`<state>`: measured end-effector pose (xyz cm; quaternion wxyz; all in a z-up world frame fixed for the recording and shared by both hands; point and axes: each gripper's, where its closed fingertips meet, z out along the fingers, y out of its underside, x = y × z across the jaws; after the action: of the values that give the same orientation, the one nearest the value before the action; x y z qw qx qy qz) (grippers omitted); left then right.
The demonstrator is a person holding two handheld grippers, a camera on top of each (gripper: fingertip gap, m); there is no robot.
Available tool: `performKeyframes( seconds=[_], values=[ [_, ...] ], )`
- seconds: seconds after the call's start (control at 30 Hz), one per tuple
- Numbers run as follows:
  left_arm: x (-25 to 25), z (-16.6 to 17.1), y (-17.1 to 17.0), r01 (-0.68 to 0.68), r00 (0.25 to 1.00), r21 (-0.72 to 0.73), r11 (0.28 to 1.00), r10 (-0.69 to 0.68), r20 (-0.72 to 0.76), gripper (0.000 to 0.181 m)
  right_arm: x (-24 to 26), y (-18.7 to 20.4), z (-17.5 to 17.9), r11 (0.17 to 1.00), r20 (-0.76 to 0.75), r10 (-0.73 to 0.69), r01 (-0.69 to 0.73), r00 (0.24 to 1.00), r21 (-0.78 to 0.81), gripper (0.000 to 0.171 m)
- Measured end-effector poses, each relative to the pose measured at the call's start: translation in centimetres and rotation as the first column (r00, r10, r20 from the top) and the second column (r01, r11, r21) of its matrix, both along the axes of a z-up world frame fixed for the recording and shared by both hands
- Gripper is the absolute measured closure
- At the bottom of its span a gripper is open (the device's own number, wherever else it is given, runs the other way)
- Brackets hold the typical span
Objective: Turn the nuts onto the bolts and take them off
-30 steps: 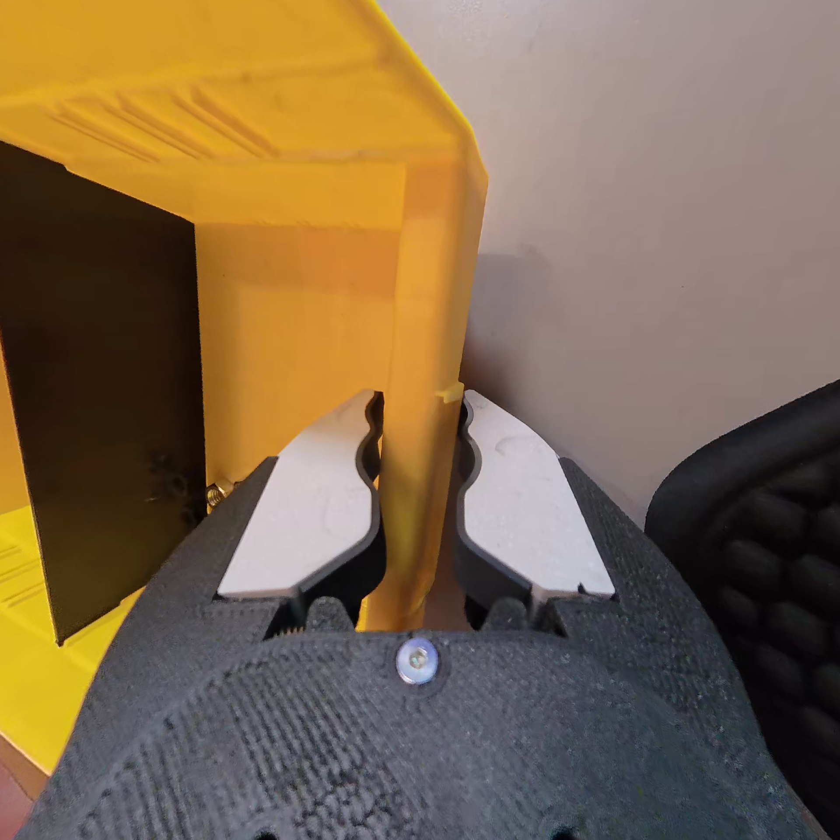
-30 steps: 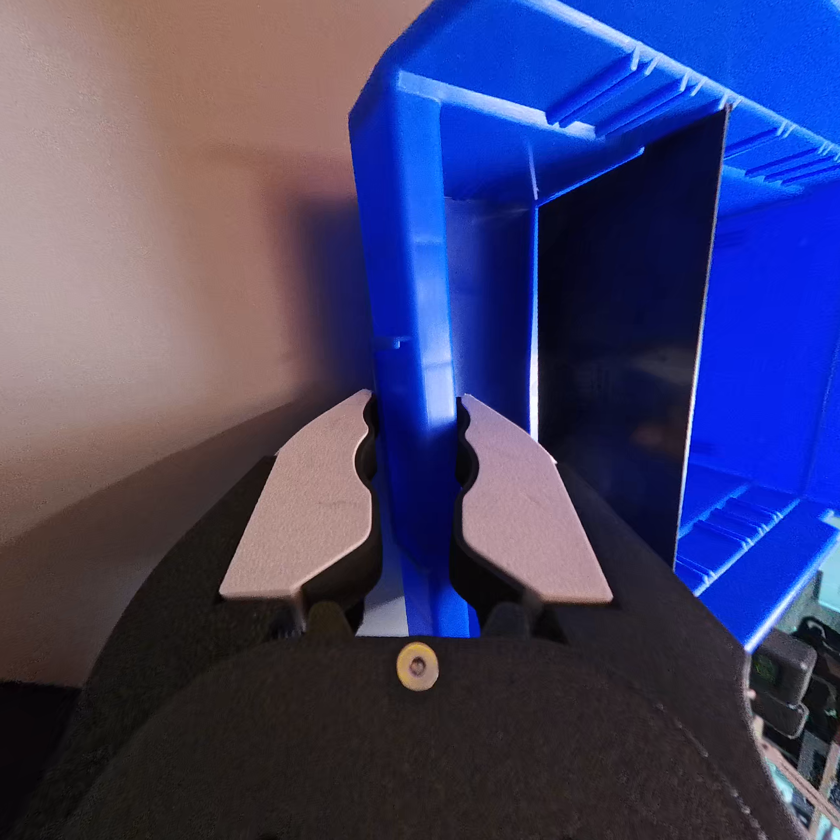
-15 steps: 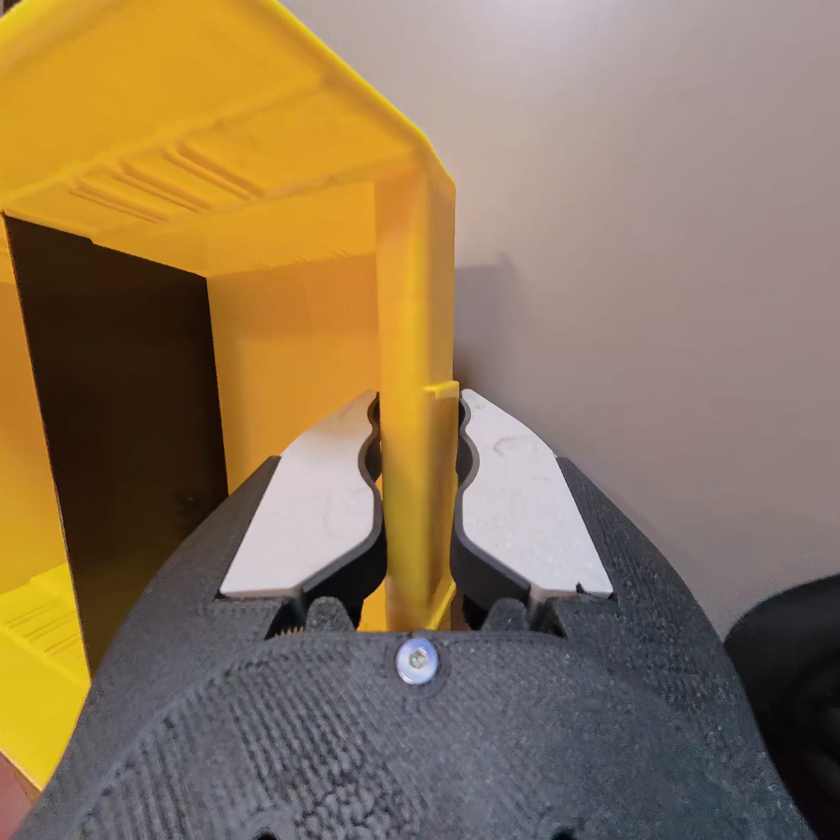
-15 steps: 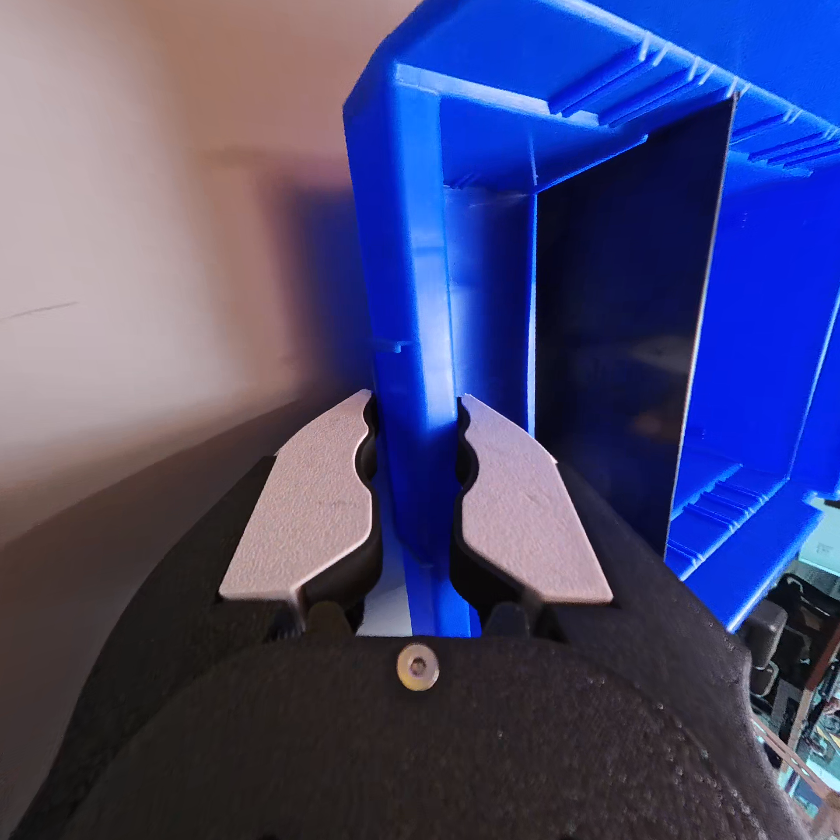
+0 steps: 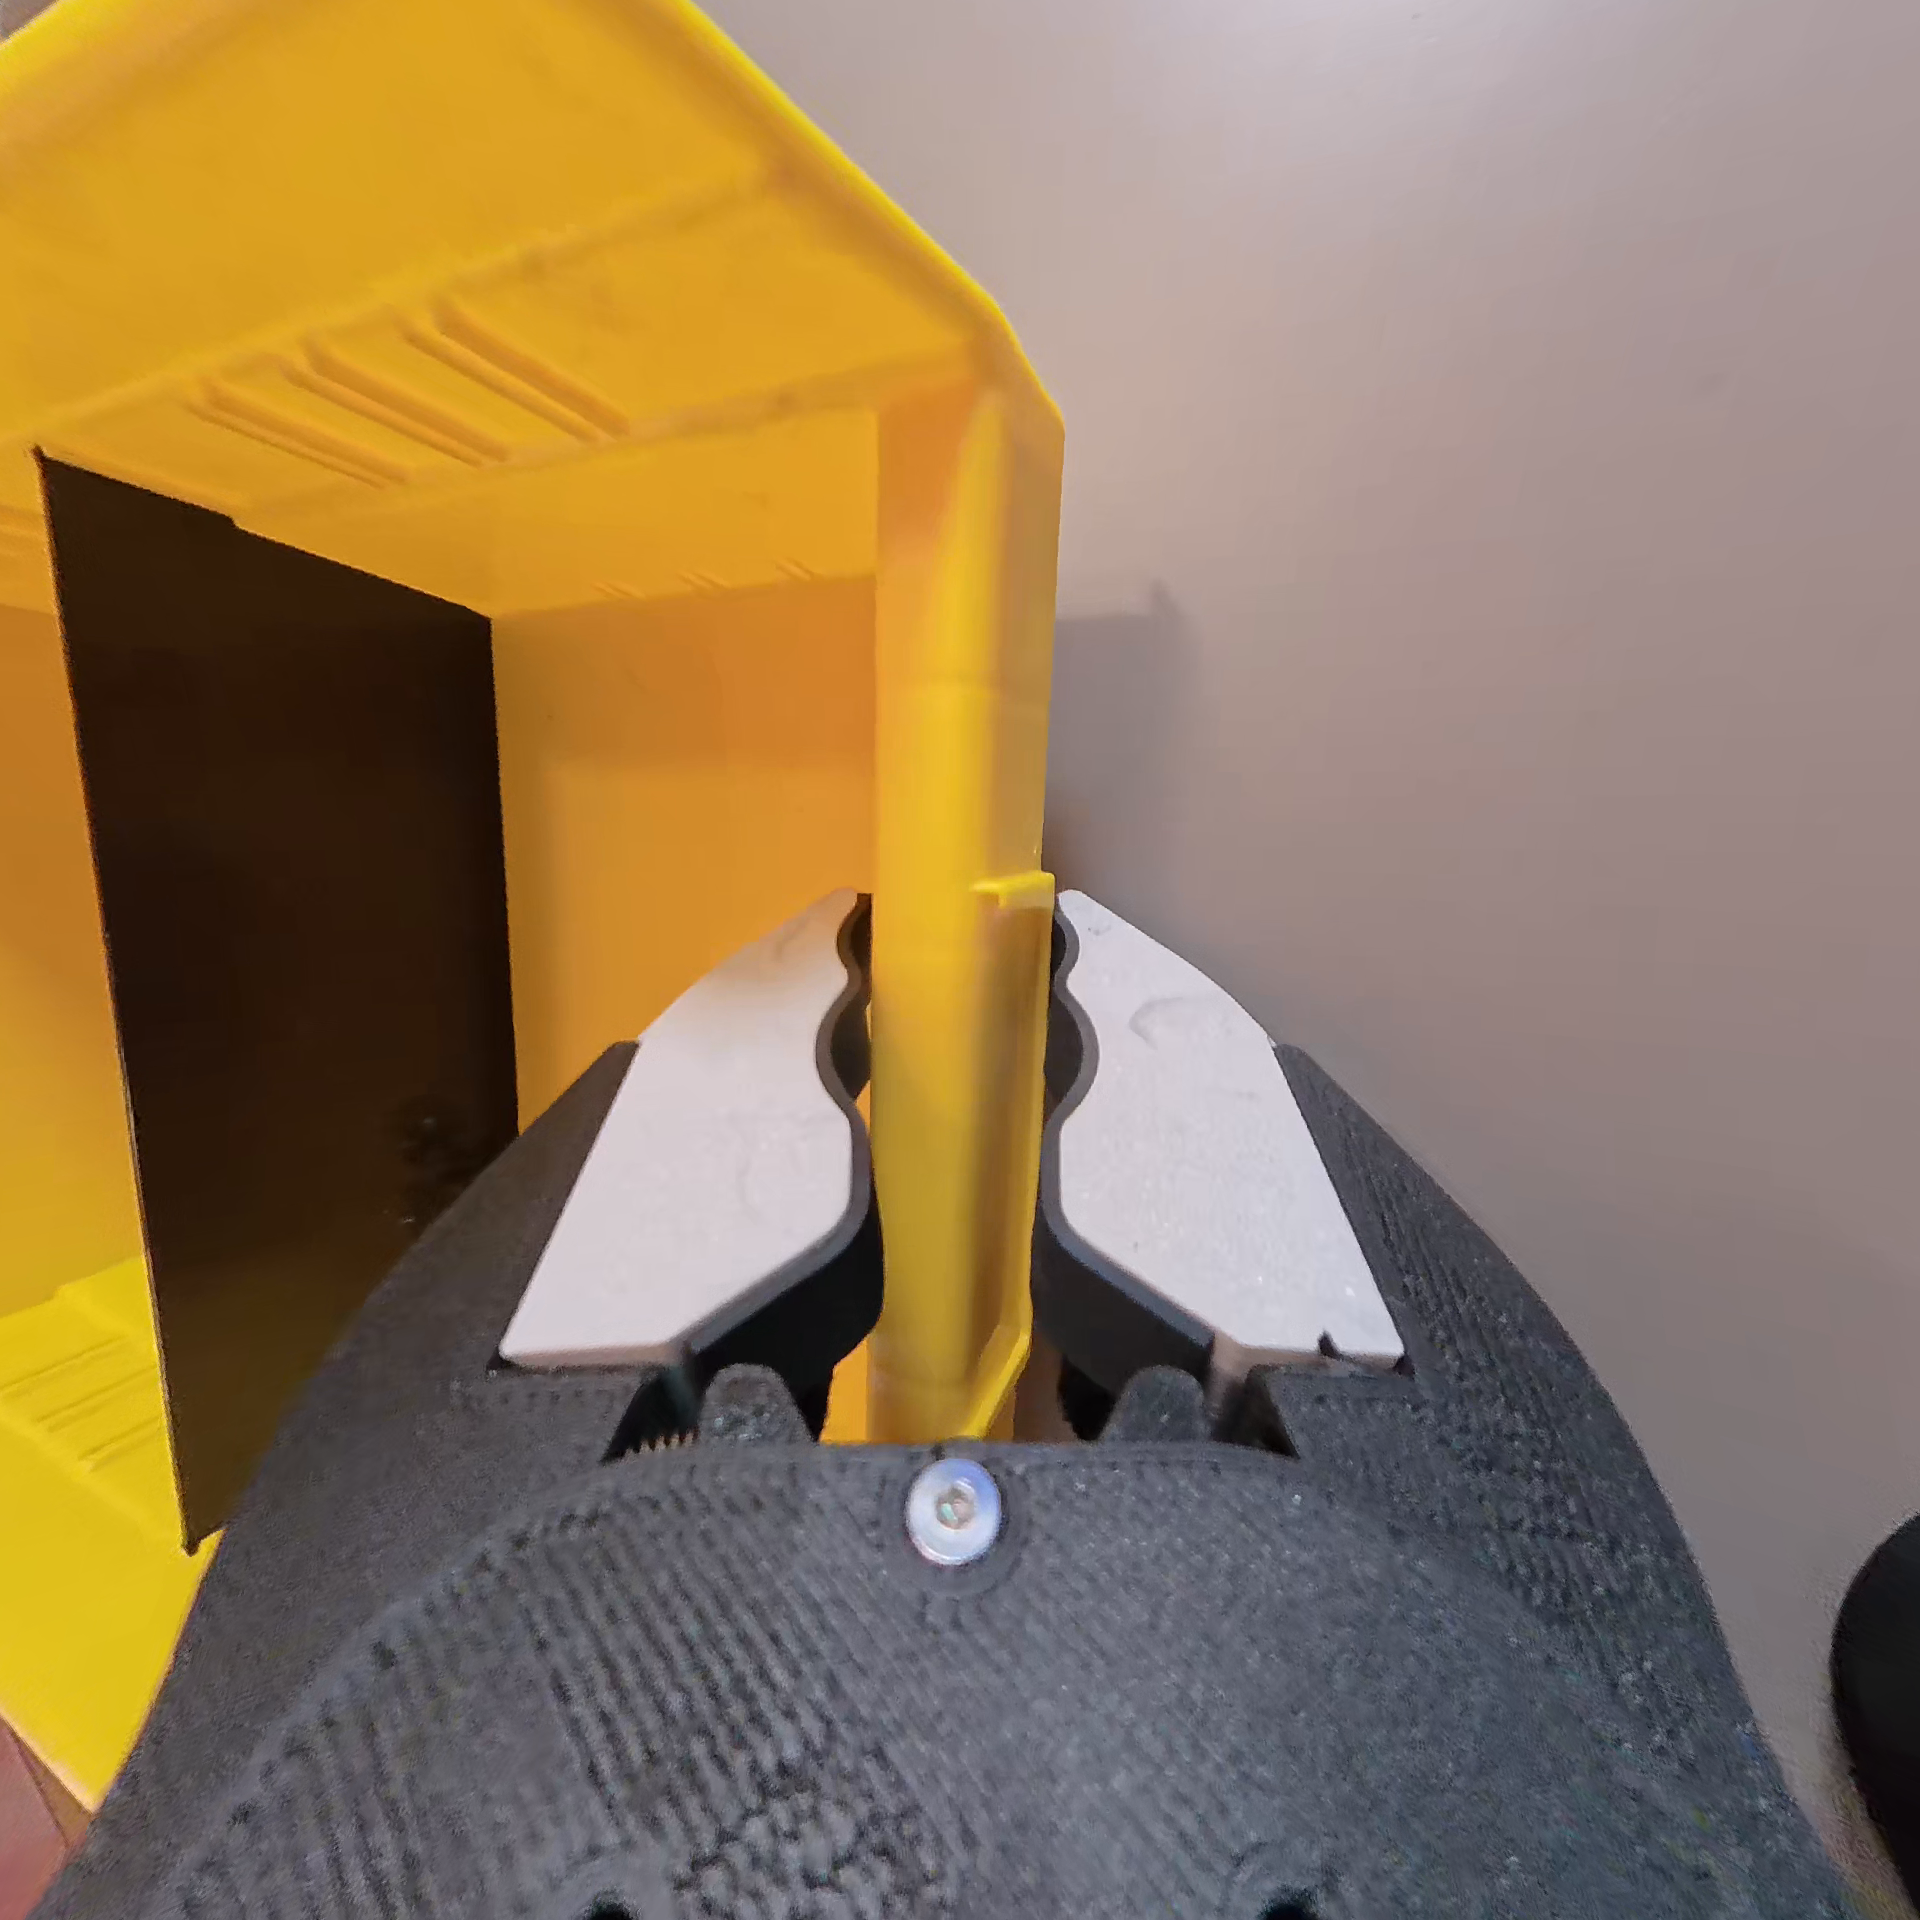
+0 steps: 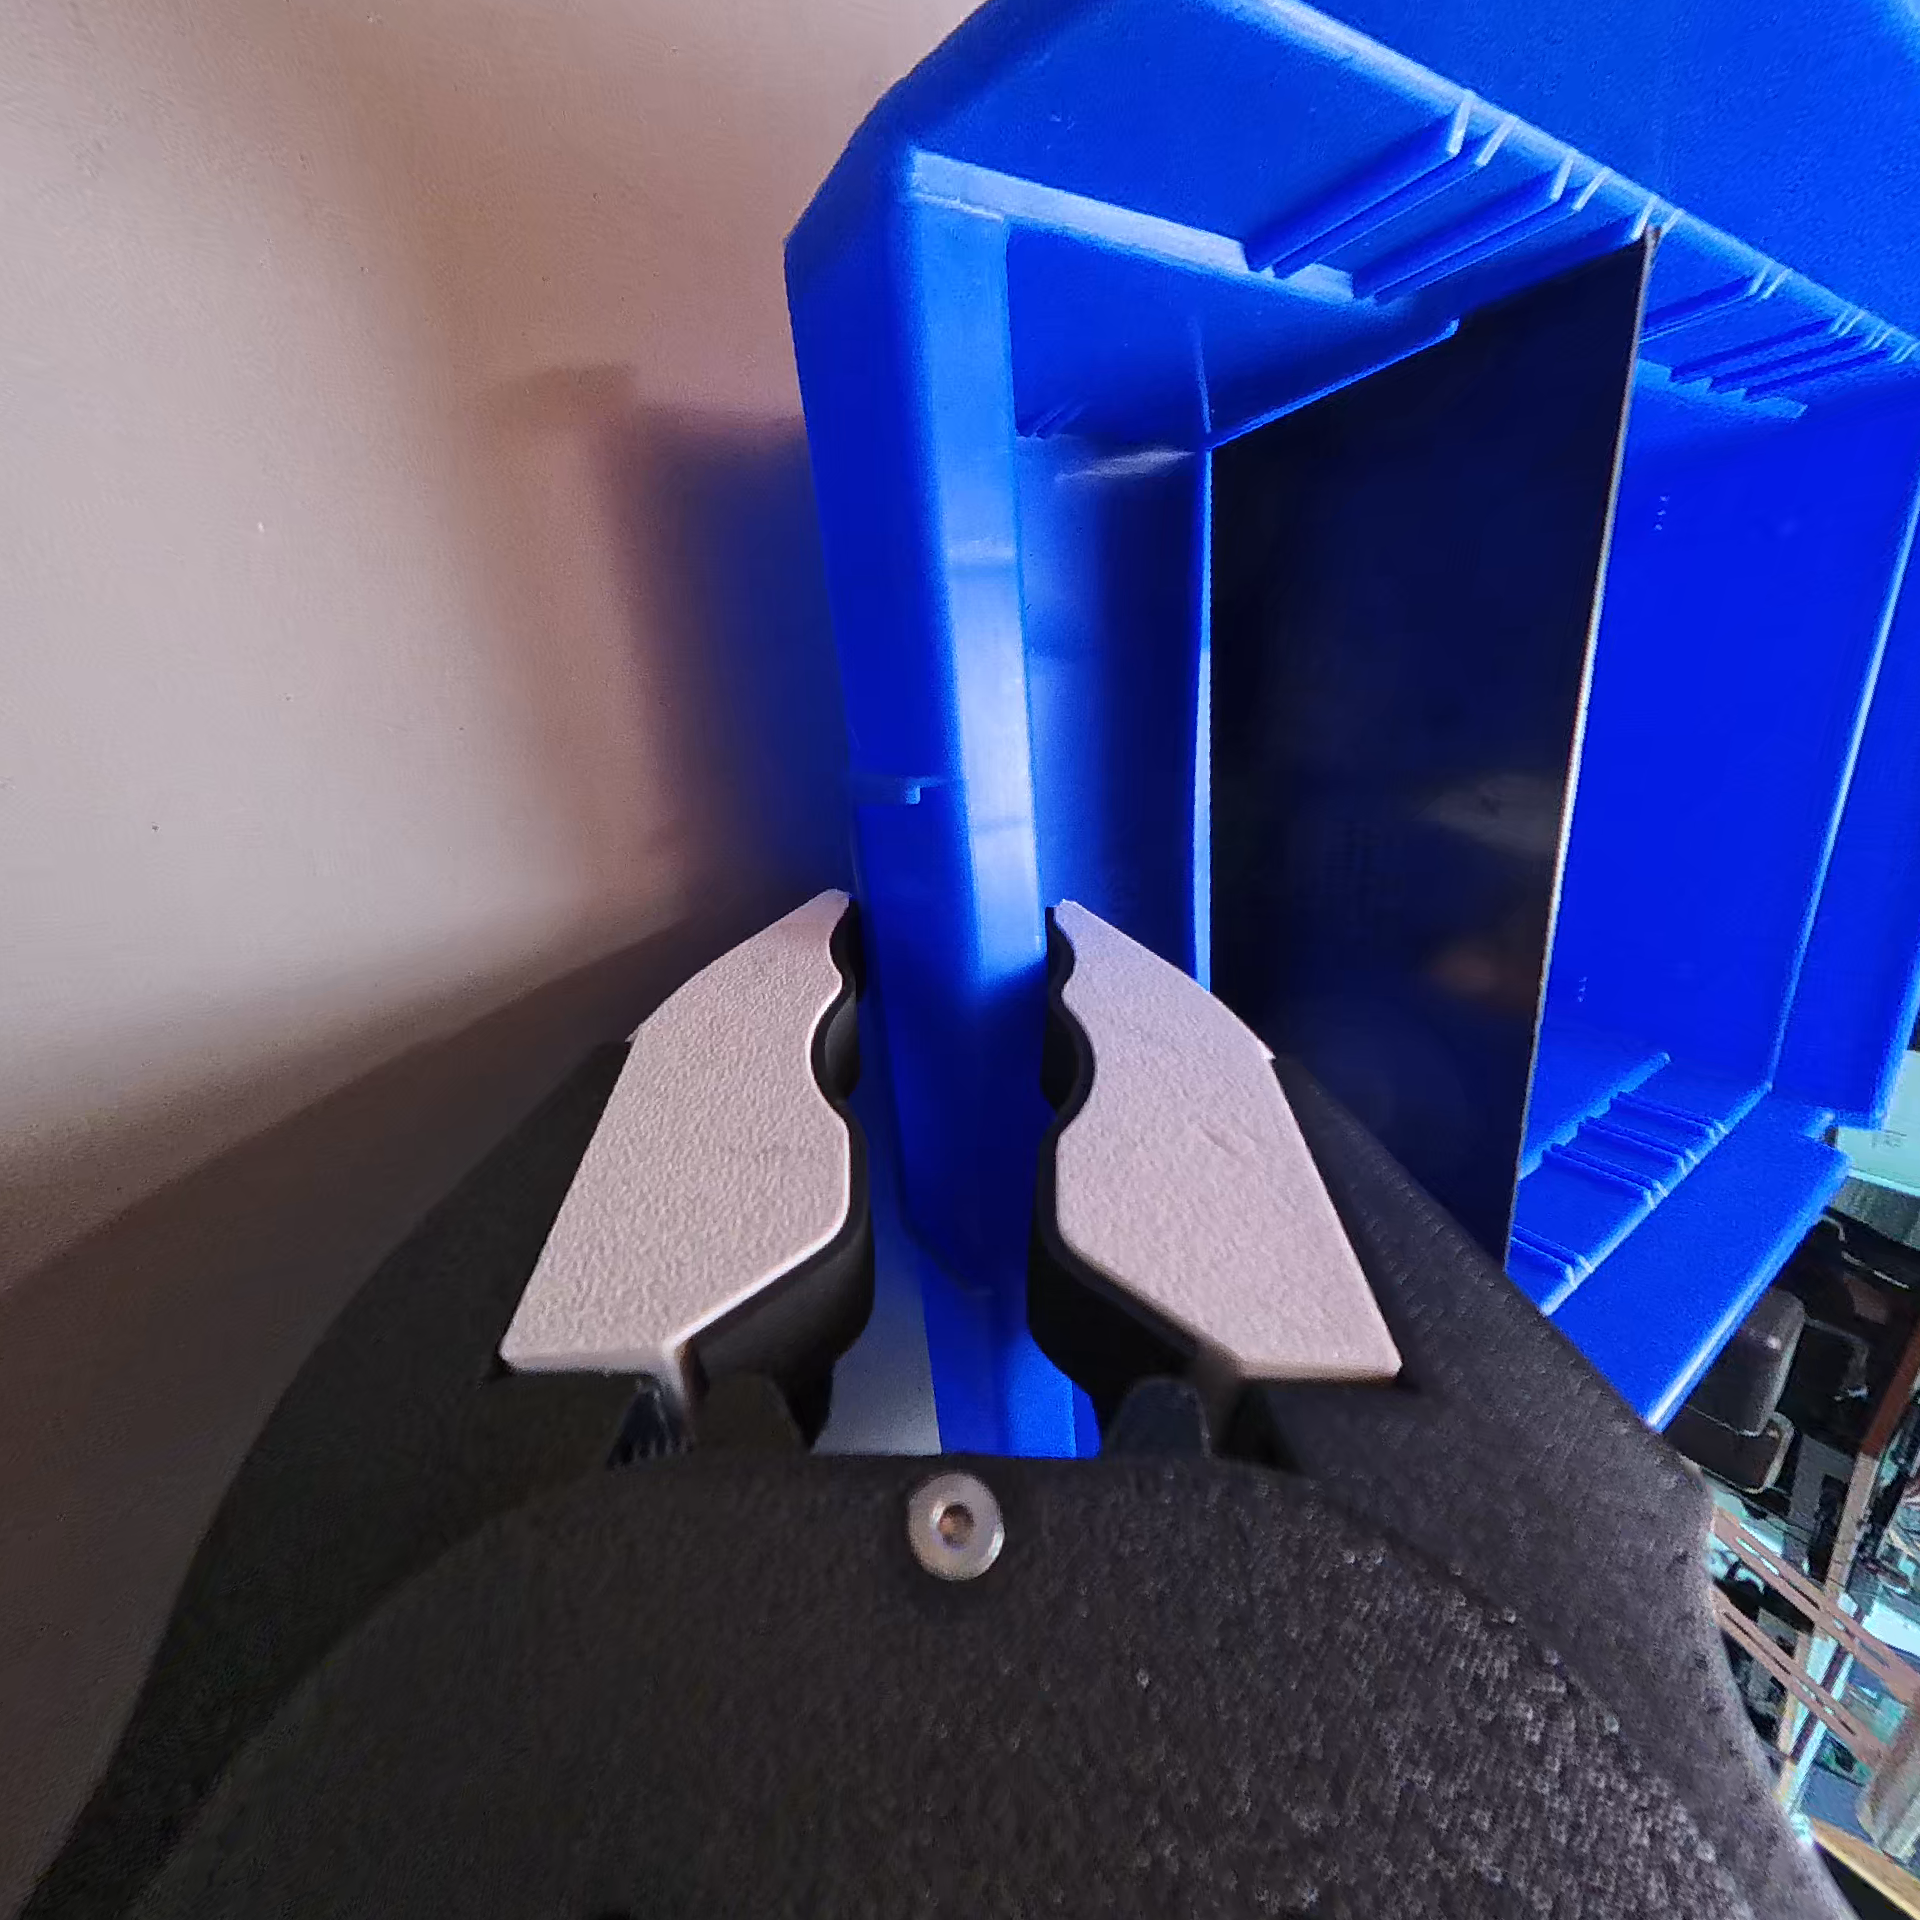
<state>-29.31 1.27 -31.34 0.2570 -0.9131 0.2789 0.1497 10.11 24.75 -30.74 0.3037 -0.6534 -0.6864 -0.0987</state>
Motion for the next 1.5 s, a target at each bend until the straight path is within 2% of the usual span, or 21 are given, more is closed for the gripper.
performKeyframes(
  seconds=[0.3,0.4,0.47,0.57,0.67,0.77,0.87,1.07,1.23,1.5],
  values=[
    [-1.7,0.1,0.4,0.057,0.997,0.028,0.998,-0.055,-0.05,0.15,0.1,0.1,0.3,1.0,-0.033,-0.014,0.014,0.999,0.008,0.136],
    [-1.4,1.4,0.1,0.054,0.998,0.064,0.996,-0.055,0.01,0.143,-1.7,-2.1,3.0,0.999,-0.223,0.016,-0.024,0.975,-0.03,0.134],
    [-0.7,3.9,0.2,0.036,0.991,0.139,0.99,-0.054,0.126,0.144,-3.1,-3.9,6.2,0.996,-0.406,0.023,-0.054,0.914,-0.064,0.134],
    [-1.6,9.2,0.9,-0.071,0.95,0.254,0.965,-0.012,0.313,0.145,-4.4,-5.8,10.8,0.991,-0.649,0.022,-0.101,0.76,-0.084,0.135],
    [-6.3,13.6,2.7,-0.272,0.904,0.291,0.917,0.139,0.405,0.147,-5.5,-6.8,13.6,0.987,-0.806,0.01,-0.133,0.592,-0.086,0.138],
    [-12.2,14.8,5.2,-0.464,0.835,0.225,0.857,0.338,0.435,0.148,-6.8,-7.7,13.9,0.981,-0.881,0.0,-0.171,0.473,-0.092,0.14],
    [-16.6,12.9,7.7,-0.611,0.725,0.076,0.788,0.518,0.455,0.15,-7.6,-8.5,12.5,0.979,-0.885,0.022,-0.19,0.464,-0.076,0.142],
    [-21.9,6.1,9.7,-0.75,0.611,-0.126,0.649,0.754,0.241,0.155,-8.1,-10.0,10.7,0.963,-0.881,0.092,-0.265,0.464,-0.039,0.149],
    [-23.4,2.2,9.4,-0.799,0.516,-0.243,0.55,0.835,0.19,0.153,-8.4,-10.9,10.3,0.943,-0.888,0.109,-0.329,0.446,-0.049,0.152],
    [-23.9,-0.6,8.9,-0.809,0.475,-0.314,0.497,0.867,0.15,0.154,-8.8,-11.9,9.8,0.93,-0.878,0.142,-0.366,0.457,-0.04,0.155]
  ],
)
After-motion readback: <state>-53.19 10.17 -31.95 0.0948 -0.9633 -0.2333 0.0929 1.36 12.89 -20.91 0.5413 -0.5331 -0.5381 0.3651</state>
